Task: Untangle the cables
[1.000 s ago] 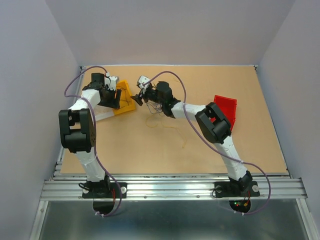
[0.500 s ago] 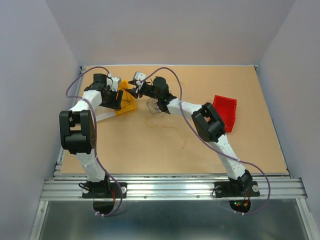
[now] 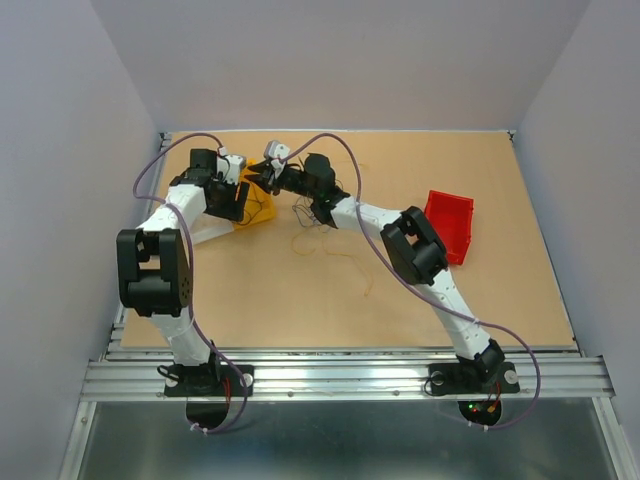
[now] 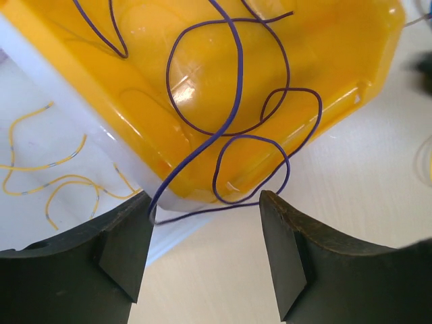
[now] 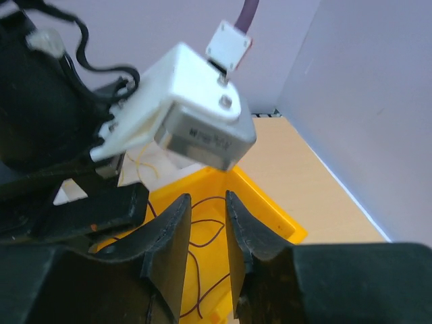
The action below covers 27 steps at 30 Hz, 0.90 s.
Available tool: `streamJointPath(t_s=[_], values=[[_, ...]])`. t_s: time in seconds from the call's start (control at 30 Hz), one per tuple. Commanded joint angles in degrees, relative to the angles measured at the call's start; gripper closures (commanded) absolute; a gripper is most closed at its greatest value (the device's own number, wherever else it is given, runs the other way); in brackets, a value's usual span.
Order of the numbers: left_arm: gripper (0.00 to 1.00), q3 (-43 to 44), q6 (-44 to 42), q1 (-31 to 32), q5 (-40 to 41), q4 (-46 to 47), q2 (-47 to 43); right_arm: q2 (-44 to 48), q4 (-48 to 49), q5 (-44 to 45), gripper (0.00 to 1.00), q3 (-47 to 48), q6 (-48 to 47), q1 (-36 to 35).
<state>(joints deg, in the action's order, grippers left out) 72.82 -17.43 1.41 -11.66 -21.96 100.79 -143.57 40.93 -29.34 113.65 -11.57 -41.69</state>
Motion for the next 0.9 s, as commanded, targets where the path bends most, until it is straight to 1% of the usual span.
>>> streamJointPath(t_s=[0.0, 0.13, 0.27, 0.3, 0.37, 0.4, 0.47, 0.5, 0.63, 0.8, 0.87], values=[[0.26, 0.0, 0.3, 0.3, -0.9, 1.4, -6.9, -0.7, 3.2, 2.9, 0.68, 2.1, 0.7, -0.5], [0.26, 1.4, 0.8, 0.3, -1.0, 1.0, -7.9, 2.1, 4.2, 5.2, 0.69, -2.3, 1.5, -0.6], [0.26, 2.0, 1.1, 0.3, -1.3, 1.4, -7.1, 7.2, 8.8, 7.8, 0.71, -10.7, 2.8, -0.4], [0.3, 2.0, 1.2, 0.3, -1.0, 1.6, -6.4, 9.7, 10.8, 8.8, 0.72, -14.1, 3.2, -0.4], [0.35, 2.0, 1.2, 0.3, -1.0, 1.7, -5.7, 12.1, 12.2, 9.7, 0.72, -17.7, 3.5, -0.4], [0.41, 2.1, 1.1, 0.3, -0.8, 1.7, -5.3, 13.2, 13.4, 10.3, 0.73, -21.2, 3.6, -0.2], [0.49, 1.9, 1.2, 0.3, 0.1, 2.3, -5.2, 17.0, 16.2, 10.9, 0.74, -25.0, 4.4, 0.1], [0.51, 2.0, 1.3, 0.3, 0.6, 2.4, -5.2, 18.2, 17.4, 11.1, 0.74, -29.4, 4.7, 0.4], [0.53, 2.8, 1.3, 0.3, 0.9, 2.3, -4.0, 24.5, 22.6, 11.6, 0.74, -38.9, 6.4, 0.9], [0.54, 2.8, 1.5, 0.3, 3.3, 3.1, -3.7, 32.2, 23.2, 12.3, 0.74, -47.1, 6.6, 0.8], [0.54, 2.4, 1.5, 0.3, 4.7, 3.9, -3.9, 33.8, 23.7, 12.6, 0.74, -50.3, 6.1, 0.8]])
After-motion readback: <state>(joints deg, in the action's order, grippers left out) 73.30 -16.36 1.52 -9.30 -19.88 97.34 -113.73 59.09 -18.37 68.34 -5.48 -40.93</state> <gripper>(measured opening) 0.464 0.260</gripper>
